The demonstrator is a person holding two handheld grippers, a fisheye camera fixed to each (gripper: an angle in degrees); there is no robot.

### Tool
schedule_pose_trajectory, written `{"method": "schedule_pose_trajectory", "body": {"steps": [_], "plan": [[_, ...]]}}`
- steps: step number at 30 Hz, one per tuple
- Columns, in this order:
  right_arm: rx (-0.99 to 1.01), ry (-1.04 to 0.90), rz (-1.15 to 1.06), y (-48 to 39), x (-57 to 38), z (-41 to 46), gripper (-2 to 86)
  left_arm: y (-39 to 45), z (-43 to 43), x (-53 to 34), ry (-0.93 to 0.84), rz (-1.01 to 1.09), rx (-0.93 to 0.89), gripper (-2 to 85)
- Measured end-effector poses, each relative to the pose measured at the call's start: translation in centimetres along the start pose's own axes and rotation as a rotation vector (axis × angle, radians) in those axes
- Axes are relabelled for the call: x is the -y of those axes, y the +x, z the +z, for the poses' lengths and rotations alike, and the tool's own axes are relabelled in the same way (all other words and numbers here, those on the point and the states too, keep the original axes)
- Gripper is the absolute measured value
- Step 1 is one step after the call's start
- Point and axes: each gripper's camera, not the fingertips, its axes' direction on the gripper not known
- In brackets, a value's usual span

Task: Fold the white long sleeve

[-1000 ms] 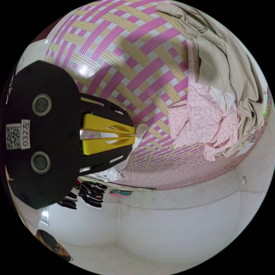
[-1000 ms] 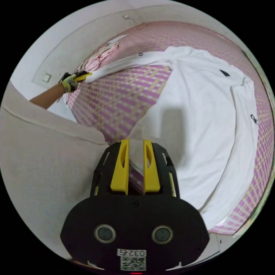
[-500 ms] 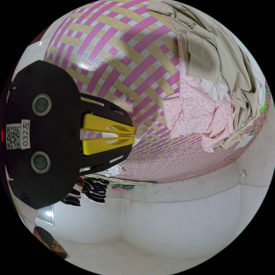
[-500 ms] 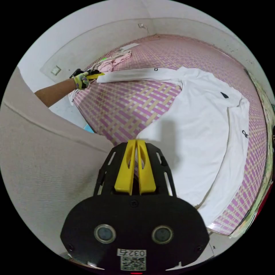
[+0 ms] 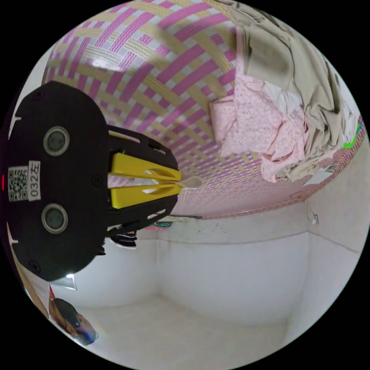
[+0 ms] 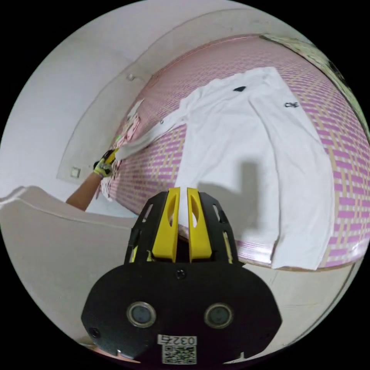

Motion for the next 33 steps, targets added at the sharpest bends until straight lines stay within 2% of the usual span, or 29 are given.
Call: {"method": "schedule_pose_trajectory", "body": {"steps": [5,8,12,16,19,22,26,33], "plan": [[0.041,0.126,0.144,6.5,-1.2,-5.1,4.1,6.1,2.0,-2.4,0.027,0.062,-0.044,-1.0],[0.099,0.172,0.175,10.2,-1.3,-7.3,4.3,13.3,4.9,-5.6,0.007,0.185,-0.079,-1.0],[0.259,0.195,0.129,14.8,0.5,-9.4,5.3,26.0,13.5,-14.7,-0.161,0.425,-0.125,-1.0],[0.439,0.143,0.033,18.4,3.7,-10.4,6.4,34.1,25.6,-28.0,-0.364,0.598,-0.014,-1.0],[0.417,0.05,-0.048,20.0,6.3,-9.6,6.5,32.5,34.0,-35.5,-0.525,0.496,-0.018,-1.0],[0.324,-0.076,-0.153,19.9,8.4,-7.5,8.0,29.3,39.0,-39.6,-0.576,0.359,0.049,-1.1],[0.203,-0.156,-0.356,16.7,9.6,-5.4,11.0,28.8,39.8,-41.4,-0.549,0.291,0.059,-1.1],[0.015,-0.081,-0.588,7.7,10.2,-2.6,14.7,32.0,38.6,-41.7,-0.446,0.259,0.078,-1.1]]}}
